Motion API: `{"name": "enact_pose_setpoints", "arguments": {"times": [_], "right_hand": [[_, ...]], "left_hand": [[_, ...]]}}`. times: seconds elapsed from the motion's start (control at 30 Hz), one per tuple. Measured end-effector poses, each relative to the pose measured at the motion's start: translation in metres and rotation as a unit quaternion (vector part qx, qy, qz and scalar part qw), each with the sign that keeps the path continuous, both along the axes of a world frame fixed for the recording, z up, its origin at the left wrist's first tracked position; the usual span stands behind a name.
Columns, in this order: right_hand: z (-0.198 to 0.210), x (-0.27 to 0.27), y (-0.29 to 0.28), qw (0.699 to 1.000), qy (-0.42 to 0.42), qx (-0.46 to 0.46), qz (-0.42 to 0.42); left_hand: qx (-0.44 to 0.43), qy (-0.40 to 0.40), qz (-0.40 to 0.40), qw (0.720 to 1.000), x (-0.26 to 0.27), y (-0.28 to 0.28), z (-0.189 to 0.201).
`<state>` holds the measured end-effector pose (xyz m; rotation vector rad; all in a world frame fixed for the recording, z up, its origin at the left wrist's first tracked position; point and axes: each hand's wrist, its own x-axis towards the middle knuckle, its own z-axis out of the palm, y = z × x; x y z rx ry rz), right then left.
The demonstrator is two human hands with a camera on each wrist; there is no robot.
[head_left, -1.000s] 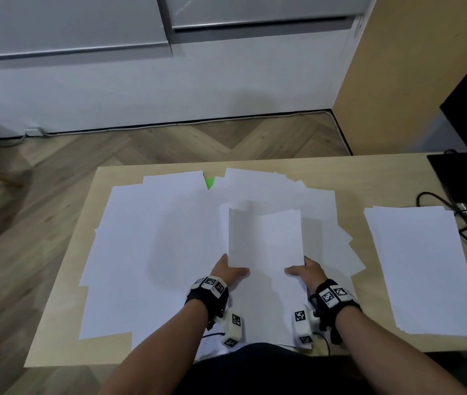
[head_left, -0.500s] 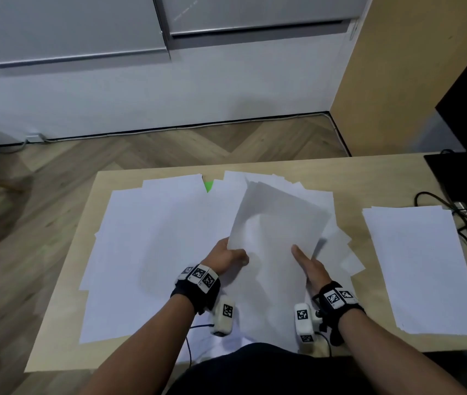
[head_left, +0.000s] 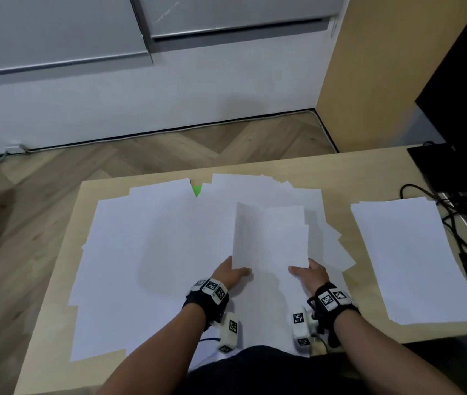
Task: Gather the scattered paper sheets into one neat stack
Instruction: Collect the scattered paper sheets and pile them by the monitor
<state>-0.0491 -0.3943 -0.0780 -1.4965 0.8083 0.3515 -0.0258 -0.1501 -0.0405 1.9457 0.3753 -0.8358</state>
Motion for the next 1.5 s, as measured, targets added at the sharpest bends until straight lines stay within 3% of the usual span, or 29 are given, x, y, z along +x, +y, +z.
{"name": "enact_pose_setpoints", "arguments": {"times": [0.1,0.2,0.23,0.3,0.37,0.43,0.8,1.0,1.13,1.23,1.33,1.5], "right_hand": [[-0.004,-0.008,-0.022,0.997,0.011,-0.067,-0.046],[-0.004,-0.014,-0.039,0.993,0.021,-0.092,-0.074],[-0.003,-0.015,-0.042,0.992,0.027,-0.099,-0.075],[-0.003,-0.016,-0.045,0.992,0.024,-0.099,-0.079],[-0.006,-0.014,-0.043,0.991,0.027,-0.099,-0.085],[-0.008,-0.013,-0.039,0.990,0.036,-0.095,-0.097],[0.001,-0.013,-0.031,0.987,0.044,-0.120,-0.097],[0.011,-0.005,-0.018,0.990,0.031,-0.132,-0.034],[0.028,-0.001,-0.006,0.991,0.022,-0.135,0.002],[0.030,0.002,-0.002,0.991,0.030,-0.131,0.020],[0.024,0.005,-0.004,0.991,0.037,-0.128,0.028],[0.016,0.006,-0.009,0.993,0.090,-0.054,-0.057]], "left_hand": [[0.108,-0.085,-0.023,0.990,0.017,0.000,-0.003],[0.296,-0.167,-0.059,0.939,0.030,0.017,-0.005],[0.340,-0.170,-0.056,0.923,0.031,0.025,-0.006],[0.374,-0.103,-0.038,0.921,0.031,0.039,-0.005],[0.355,-0.034,-0.009,0.934,0.025,0.046,-0.008],[0.346,-0.023,-0.014,0.938,0.020,0.048,-0.008],[0.350,-0.096,-0.009,0.932,0.018,0.068,-0.007],[0.283,-0.136,0.038,0.948,0.015,0.076,0.002],[0.196,-0.228,-0.023,0.954,0.011,0.053,0.024],[0.142,-0.270,-0.128,0.944,0.005,0.024,0.037],[0.094,-0.246,-0.240,0.934,-0.003,-0.003,0.038],[-0.019,-0.143,-0.237,0.961,-0.007,-0.033,0.039]]}}
